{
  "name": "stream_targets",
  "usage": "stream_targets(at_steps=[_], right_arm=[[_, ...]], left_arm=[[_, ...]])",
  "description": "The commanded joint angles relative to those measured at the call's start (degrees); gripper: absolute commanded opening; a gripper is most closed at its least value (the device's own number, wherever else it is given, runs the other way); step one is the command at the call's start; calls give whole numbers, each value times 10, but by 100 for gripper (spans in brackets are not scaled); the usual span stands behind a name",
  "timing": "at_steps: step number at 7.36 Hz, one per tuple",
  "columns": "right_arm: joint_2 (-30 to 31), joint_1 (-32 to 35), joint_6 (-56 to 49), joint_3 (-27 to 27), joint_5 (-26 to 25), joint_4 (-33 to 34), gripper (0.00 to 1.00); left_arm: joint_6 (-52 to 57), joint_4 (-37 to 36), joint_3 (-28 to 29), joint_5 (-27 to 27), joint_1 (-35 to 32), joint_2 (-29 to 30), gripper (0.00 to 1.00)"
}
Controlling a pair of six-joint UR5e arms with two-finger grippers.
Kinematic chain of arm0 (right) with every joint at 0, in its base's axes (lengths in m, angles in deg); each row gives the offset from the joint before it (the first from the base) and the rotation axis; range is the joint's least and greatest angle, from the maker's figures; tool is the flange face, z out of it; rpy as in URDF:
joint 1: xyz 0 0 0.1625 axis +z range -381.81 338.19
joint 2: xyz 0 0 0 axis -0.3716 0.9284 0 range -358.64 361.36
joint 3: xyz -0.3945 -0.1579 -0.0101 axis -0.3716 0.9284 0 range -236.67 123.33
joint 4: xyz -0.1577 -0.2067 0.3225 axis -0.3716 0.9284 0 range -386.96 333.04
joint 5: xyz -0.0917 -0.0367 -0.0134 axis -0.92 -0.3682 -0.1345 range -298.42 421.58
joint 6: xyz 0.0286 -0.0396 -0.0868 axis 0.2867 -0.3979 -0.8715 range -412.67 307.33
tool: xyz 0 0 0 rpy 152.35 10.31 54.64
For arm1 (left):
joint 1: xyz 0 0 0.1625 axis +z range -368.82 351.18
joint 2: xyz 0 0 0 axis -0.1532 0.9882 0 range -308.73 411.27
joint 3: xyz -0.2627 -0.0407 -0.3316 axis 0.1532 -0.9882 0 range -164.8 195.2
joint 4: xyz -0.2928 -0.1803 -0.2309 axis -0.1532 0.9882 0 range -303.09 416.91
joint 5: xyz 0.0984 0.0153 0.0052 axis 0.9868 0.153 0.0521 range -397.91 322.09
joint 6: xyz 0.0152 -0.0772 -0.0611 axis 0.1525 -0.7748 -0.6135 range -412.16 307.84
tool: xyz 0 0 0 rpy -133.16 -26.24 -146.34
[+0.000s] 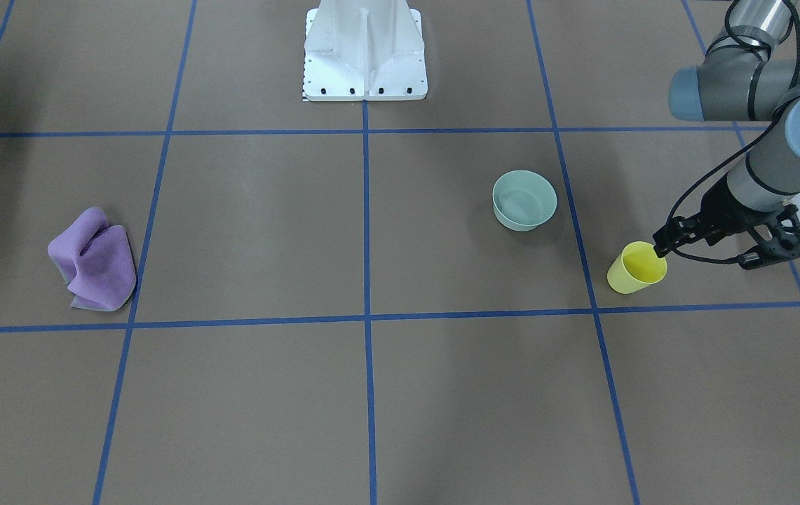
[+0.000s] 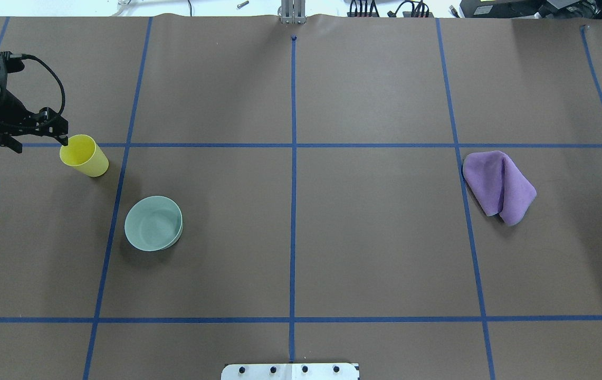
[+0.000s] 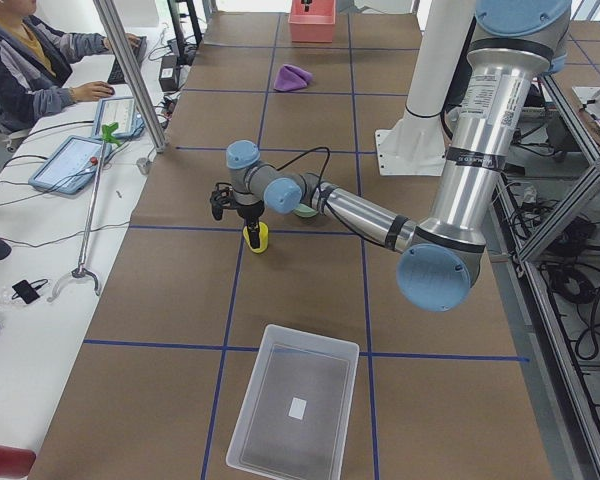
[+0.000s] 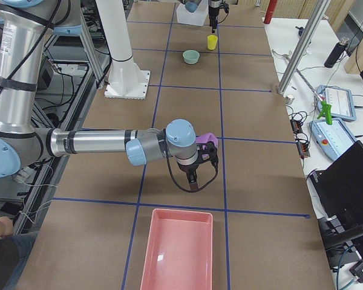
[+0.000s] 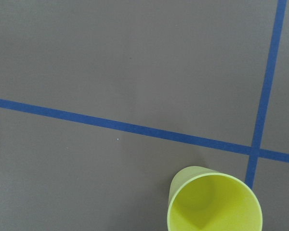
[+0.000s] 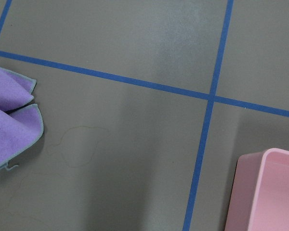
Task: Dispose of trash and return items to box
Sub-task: 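Reach the left gripper down to the yellow cup and grasp its rim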
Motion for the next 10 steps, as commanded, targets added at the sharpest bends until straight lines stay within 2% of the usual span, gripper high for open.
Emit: stream_targets(at_steps=[1,2,4,5,6,7,8,10], right_arm=[[1,0,0,0,1,0,100],[1,0,0,0,1,0,100],[1,0,0,0,1,0,100],[1,0,0,0,1,0,100],[1,0,0,0,1,0,100],[1,0,0,0,1,0,100],[1,0,0,0,1,1,100],[1,0,1,1,1,2,100]], left_arm=[[-11,65,53,0,6,1,98],[-40,102,72,-1,15,5,97],[-66,111,71,0,36,8,97],[-67,111,70,0,37,7,87],[-69,111,70,0,37,6,50],[-70,111,66,-3,37,5,1],[-70,111,63,-8,37,7,0],[-66,107,38,-80,30,1,0]])
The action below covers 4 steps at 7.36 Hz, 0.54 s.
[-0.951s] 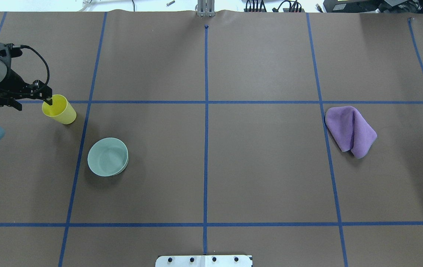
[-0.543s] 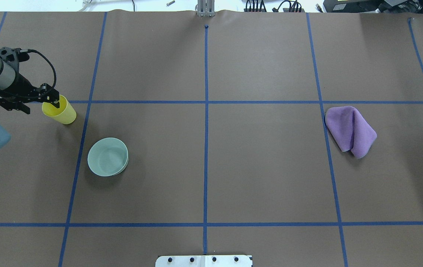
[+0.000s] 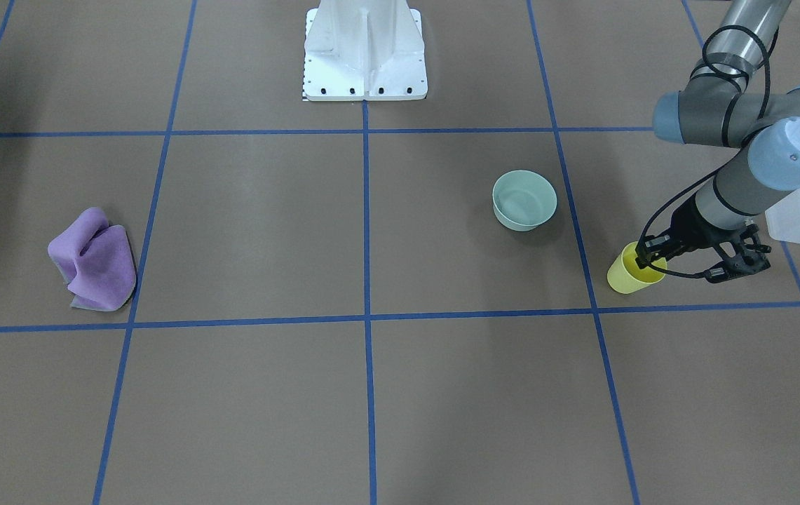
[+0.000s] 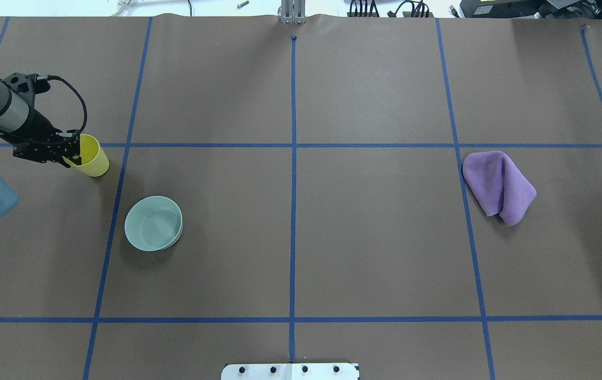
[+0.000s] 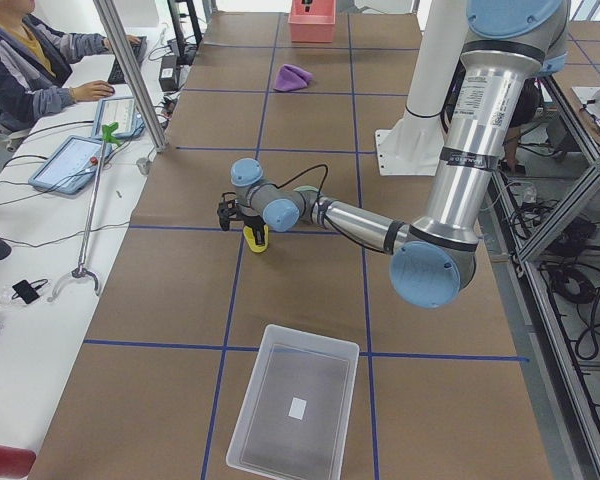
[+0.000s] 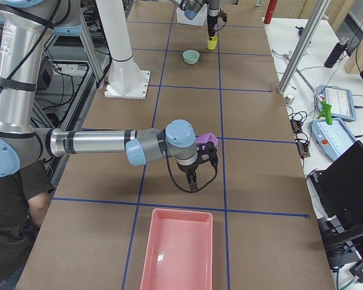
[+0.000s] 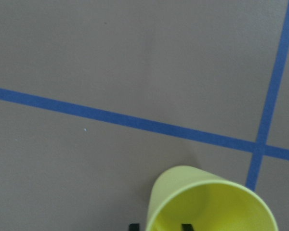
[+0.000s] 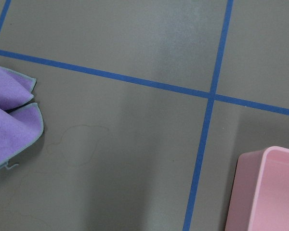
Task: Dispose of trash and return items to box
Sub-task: 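Lift the yellow cup with the left gripper and carry it into the clear box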
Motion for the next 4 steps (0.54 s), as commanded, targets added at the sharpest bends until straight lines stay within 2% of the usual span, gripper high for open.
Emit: stream_targets(at_steps=[1,2,3,4], right_arm=[[0,-1,0,2,0,1,100],[0,-3,0,2,0,1,100],[0,-4,0,2,0,1,100],[0,-6,0,2,0,1,100]], left_arm=[[8,-6,-27,-77,-50,-5,0],[54,-6,-31,-134,-108,-9,0],[162,-5,-32,-176,-186,-59,0],[312,-7,-24,-190,-250,-115,0]])
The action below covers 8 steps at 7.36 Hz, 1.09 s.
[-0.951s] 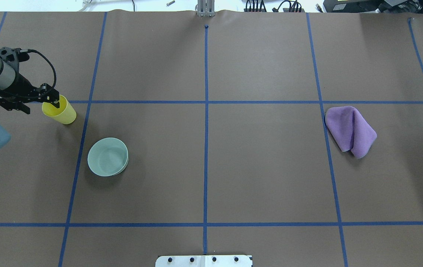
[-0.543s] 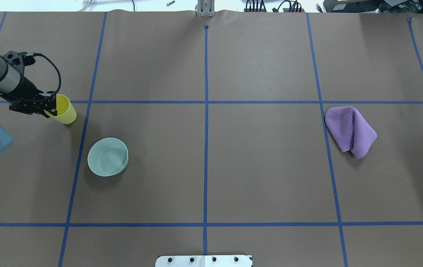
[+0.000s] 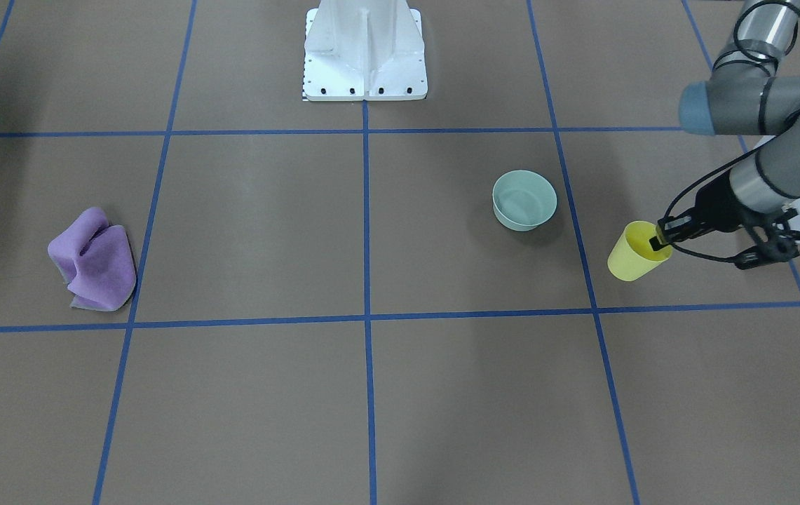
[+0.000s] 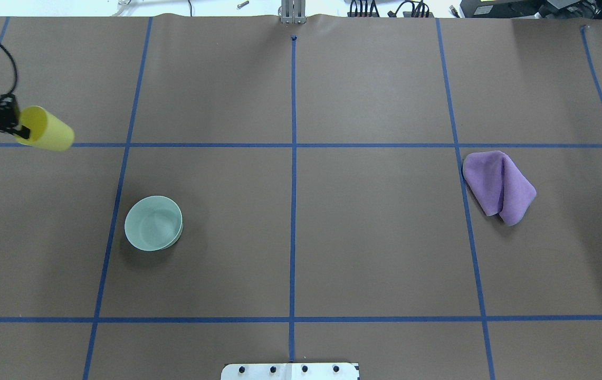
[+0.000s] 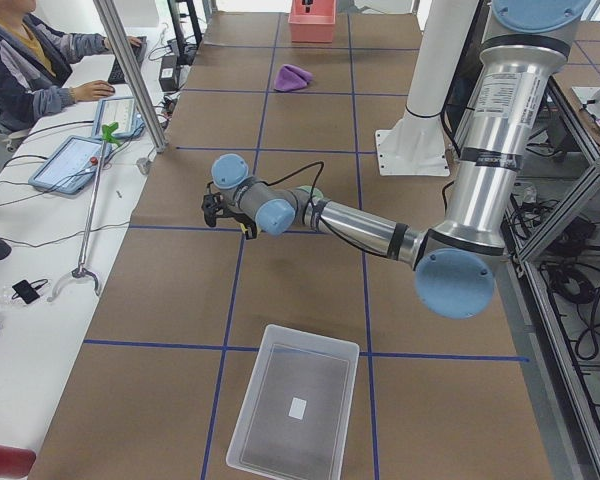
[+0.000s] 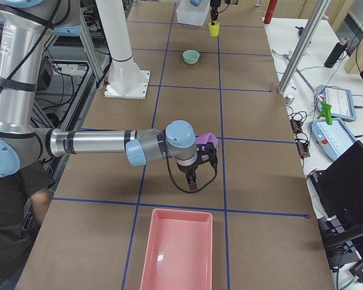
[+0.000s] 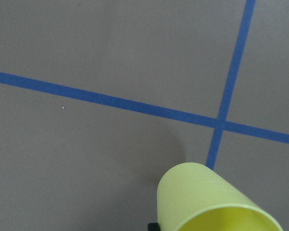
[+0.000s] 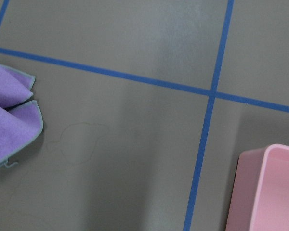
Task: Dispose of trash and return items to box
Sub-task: 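Lift the yellow cup with the left gripper and carry it into the clear box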
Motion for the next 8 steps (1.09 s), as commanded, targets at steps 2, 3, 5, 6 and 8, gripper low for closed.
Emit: stream_targets(at_steps=[2,3,5,6,8], right_arm=[[0,-6,1,2,-2,0,100],[0,-9,1,2,-2,1,100],[0,-14,1,10,-3,0,100],[0,-18,3,11,-4,-1,100],[0,-21,4,11,-4,-1,100]], left_arm=[[432,-76,59,-31,-218,-88,0],[566,-121,94,2,-264,-88,0],[627,-130,112,140,-271,-108,0],[627,-120,164,157,-269,-106,0],[618,-88,210,157,-269,-106,0]])
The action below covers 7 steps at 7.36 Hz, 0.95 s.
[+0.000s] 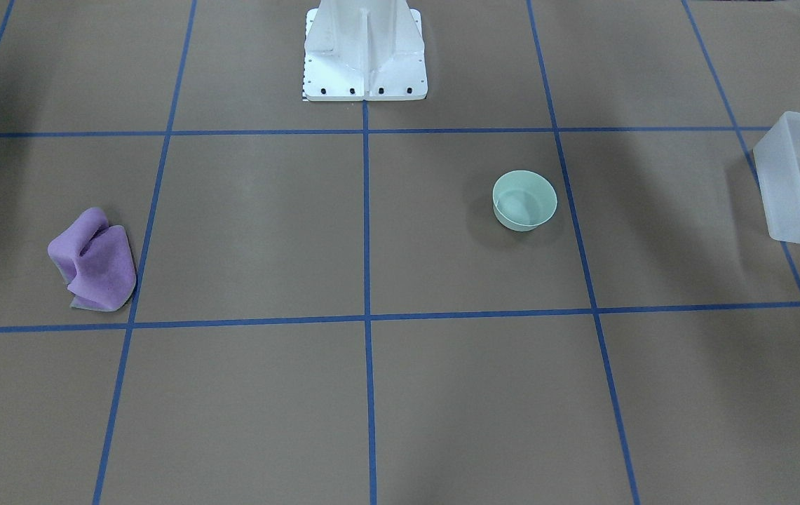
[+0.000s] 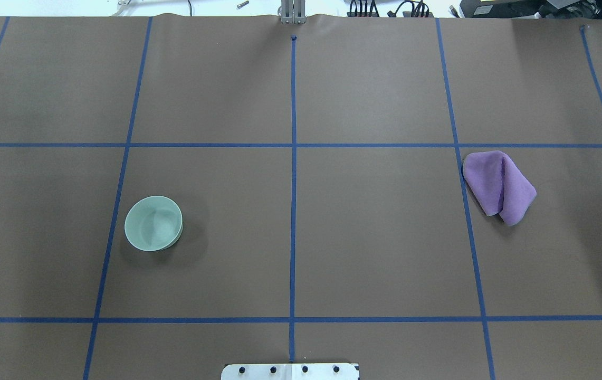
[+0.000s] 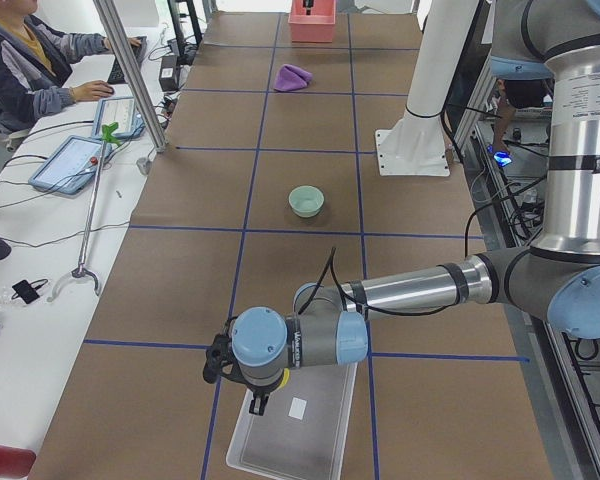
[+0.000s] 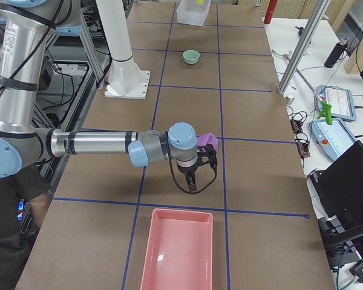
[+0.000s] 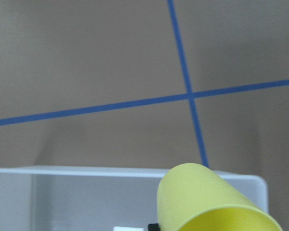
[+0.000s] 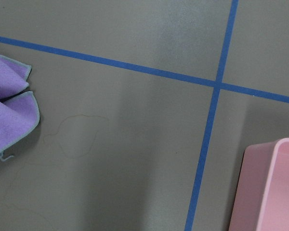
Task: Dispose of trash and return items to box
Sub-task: 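Lift the yellow cup with the left gripper and carry it into the clear box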
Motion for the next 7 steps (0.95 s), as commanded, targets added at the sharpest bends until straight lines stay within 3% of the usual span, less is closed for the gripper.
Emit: stream_targets(at_steps=[1,3,7], right_arm=[[-1,-3,1,0,0,-1,100],[0,-6,1,1,-1,0,100],[-1,-8,1,7,1,0,100]], left_arm=[[-2,15,42,3,1,0,0],[-12,30,73,-16,4,1,0],[-31,31,82,-28,11,8,0]])
